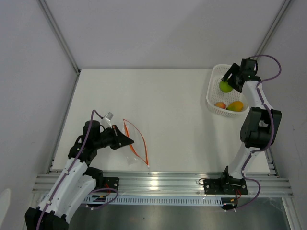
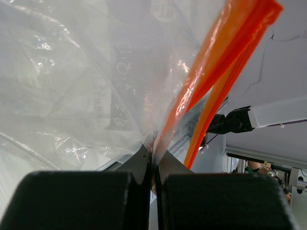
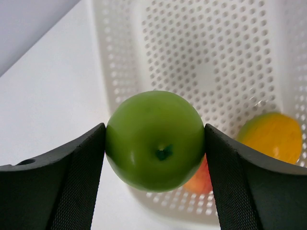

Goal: Place the food in the zip-top bag and seal the zipper
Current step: Pick up the fake fruit from the bin, then place the fake fruit in the zipper food storage bag.

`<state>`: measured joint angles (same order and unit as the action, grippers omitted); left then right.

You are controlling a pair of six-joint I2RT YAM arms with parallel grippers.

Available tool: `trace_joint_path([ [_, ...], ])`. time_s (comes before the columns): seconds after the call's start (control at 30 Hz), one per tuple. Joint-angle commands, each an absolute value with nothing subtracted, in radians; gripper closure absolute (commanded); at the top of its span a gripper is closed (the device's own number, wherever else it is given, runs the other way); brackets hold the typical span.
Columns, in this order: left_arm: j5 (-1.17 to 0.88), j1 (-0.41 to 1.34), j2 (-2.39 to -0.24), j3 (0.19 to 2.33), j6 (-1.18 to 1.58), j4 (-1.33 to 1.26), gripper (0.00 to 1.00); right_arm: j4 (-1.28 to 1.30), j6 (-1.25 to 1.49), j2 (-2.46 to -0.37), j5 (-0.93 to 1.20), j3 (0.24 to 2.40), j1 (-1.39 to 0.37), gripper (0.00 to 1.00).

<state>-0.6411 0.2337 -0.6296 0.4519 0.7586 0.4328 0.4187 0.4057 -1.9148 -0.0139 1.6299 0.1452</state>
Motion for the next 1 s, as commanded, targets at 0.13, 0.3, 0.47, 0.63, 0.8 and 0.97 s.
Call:
trace_joint_path([
  [0.13, -0.673, 0.238, -0.722, 0.548, 0.729, 0.436, 1.00, 0.414, 0.451, -1.654, 0.172, 1.482, 0.022, 1.00],
  [0.3, -0.681, 0.238, -0.787, 0.609, 0.710, 0.442, 1.00, 0.440, 0.431, -1.502, 0.253, 1.398, -0.223, 1.00],
  [0.47, -0.704, 0.238, -0.813, 0.621, 0.712, 0.425, 0.99, 0.373, 0.403, -1.373, 0.356, 1.321, -0.483, 1.00],
  [0.63, -0.710, 0.238, -0.815, 0.615, 0.712, 0.423, 0.99, 0.345, 0.367, -1.309, 0.385, 1.292, -0.775, 1.00],
  [0.8, -0.724, 0.238, -0.821, 0.614, 0.713, 0.417, 1.00, 0.282, 0.359, -1.325, 0.437, 1.266, -0.936, 1.00],
  [0.97, -0.739, 0.238, -0.821, 0.606, 0.710, 0.420, 0.99, 0.252, 0.357, -1.408, 0.393, 1.266, -1.015, 1.00],
])
